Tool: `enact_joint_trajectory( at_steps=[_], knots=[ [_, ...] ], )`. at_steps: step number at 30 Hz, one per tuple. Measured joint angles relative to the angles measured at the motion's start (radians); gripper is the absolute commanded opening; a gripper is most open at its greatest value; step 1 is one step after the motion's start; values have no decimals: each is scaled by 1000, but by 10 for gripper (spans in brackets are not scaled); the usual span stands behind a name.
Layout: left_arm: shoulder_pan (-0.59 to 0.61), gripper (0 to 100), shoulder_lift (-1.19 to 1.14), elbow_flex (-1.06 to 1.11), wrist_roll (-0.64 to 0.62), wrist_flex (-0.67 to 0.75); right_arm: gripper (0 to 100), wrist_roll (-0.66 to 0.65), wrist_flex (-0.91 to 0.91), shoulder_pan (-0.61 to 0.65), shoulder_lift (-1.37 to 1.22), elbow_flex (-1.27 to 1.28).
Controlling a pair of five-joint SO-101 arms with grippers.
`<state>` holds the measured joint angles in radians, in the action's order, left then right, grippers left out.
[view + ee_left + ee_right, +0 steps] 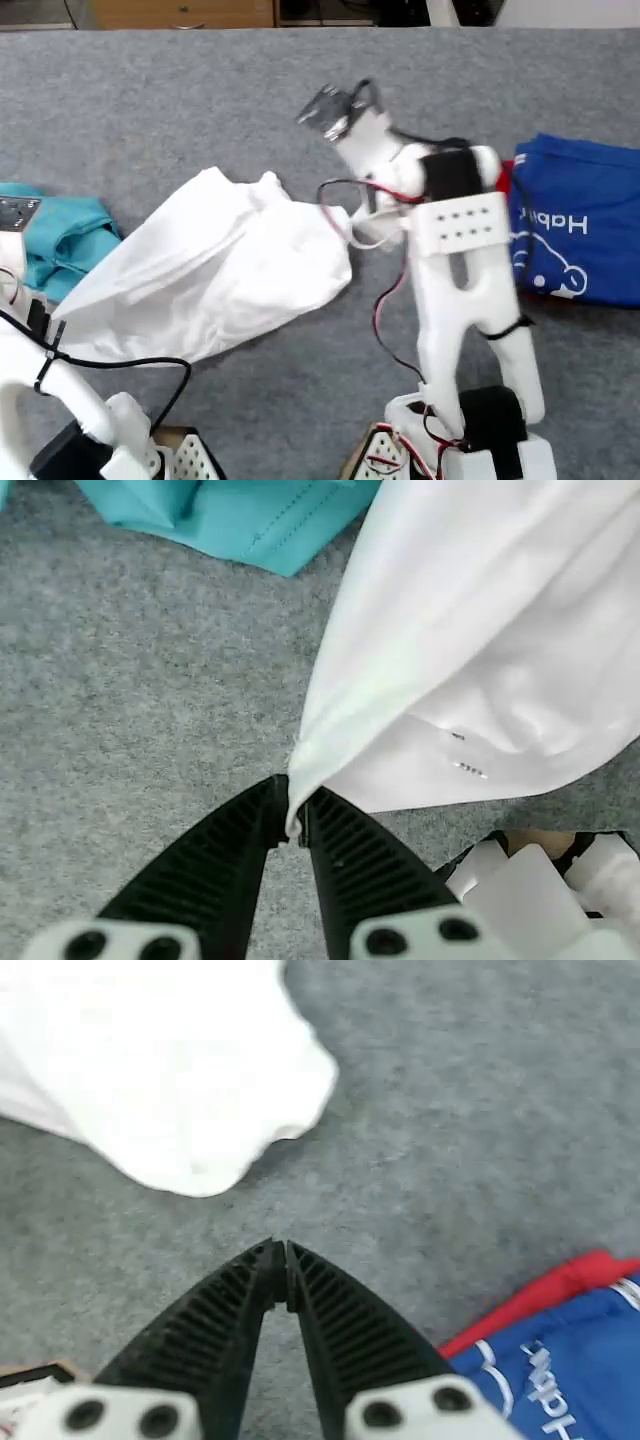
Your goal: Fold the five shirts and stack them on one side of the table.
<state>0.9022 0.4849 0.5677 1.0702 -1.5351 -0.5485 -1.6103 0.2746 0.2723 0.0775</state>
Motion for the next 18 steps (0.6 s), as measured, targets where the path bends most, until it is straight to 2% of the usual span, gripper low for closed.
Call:
enact_joint_trajectory(
  at_steps=[7, 11, 18],
  knots=[
    [31, 177, 0, 0, -3, 0, 193, 101, 0, 137, -141, 3],
    [38, 205, 0, 48, -3, 6, 203, 169, 2, 199, -267, -133],
    [43, 193, 0, 86, -3, 11, 203, 184, 0, 339, -535, -410]
  ],
)
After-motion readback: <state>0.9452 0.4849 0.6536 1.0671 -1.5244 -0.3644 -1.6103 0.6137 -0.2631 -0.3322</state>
